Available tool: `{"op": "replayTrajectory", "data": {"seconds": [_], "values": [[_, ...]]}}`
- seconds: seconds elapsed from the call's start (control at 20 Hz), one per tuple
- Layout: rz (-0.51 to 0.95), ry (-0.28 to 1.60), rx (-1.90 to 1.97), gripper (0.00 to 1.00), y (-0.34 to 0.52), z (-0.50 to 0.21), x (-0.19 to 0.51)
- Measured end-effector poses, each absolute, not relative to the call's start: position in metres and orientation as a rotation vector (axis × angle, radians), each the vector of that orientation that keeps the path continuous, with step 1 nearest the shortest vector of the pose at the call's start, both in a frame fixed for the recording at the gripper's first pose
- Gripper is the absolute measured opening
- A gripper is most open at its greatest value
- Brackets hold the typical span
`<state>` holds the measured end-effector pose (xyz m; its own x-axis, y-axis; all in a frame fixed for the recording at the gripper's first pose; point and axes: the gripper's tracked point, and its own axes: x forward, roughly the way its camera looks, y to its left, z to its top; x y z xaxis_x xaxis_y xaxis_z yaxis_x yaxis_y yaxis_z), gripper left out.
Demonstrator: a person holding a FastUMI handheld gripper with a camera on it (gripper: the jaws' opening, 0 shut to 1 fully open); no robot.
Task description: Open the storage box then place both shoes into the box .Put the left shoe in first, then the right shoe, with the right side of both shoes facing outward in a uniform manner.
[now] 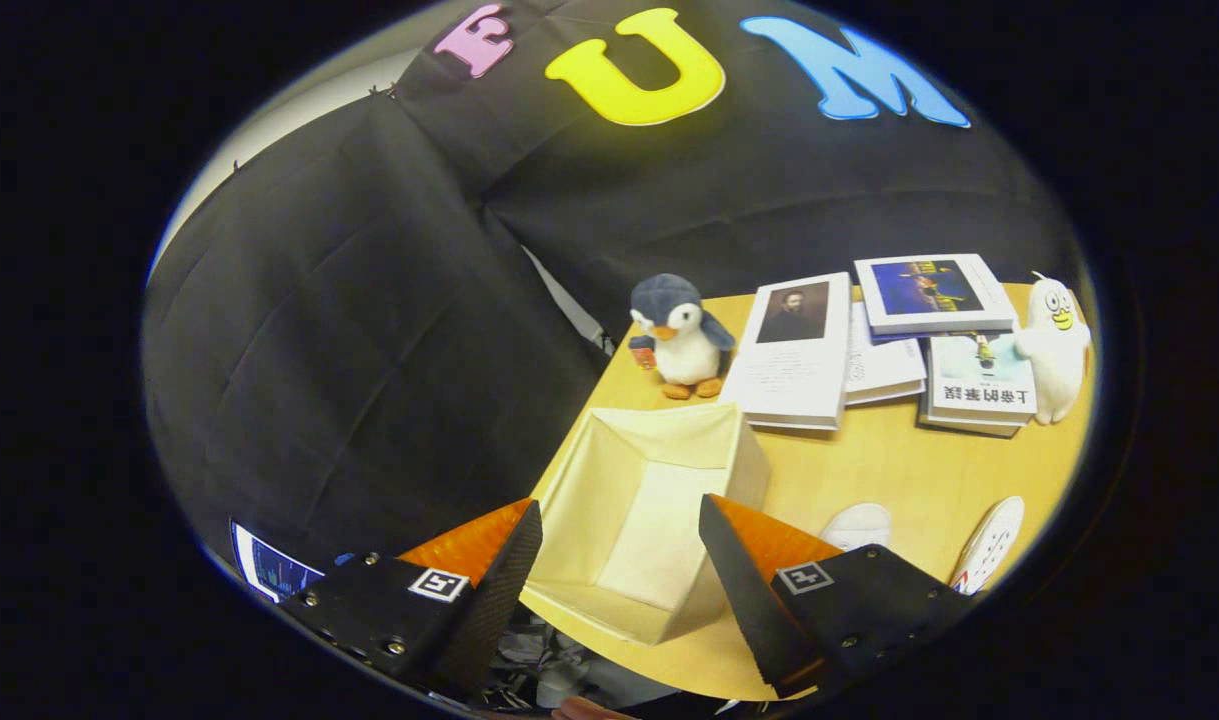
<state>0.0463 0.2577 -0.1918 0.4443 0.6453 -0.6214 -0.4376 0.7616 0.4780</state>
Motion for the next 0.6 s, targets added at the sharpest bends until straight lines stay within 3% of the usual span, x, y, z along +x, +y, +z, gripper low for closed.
{"op": "replayTrajectory", "data": {"seconds": [0.6], "values": [[0.428,1.161,0.208,0.96,0.131,-0.310,0.016]]}}
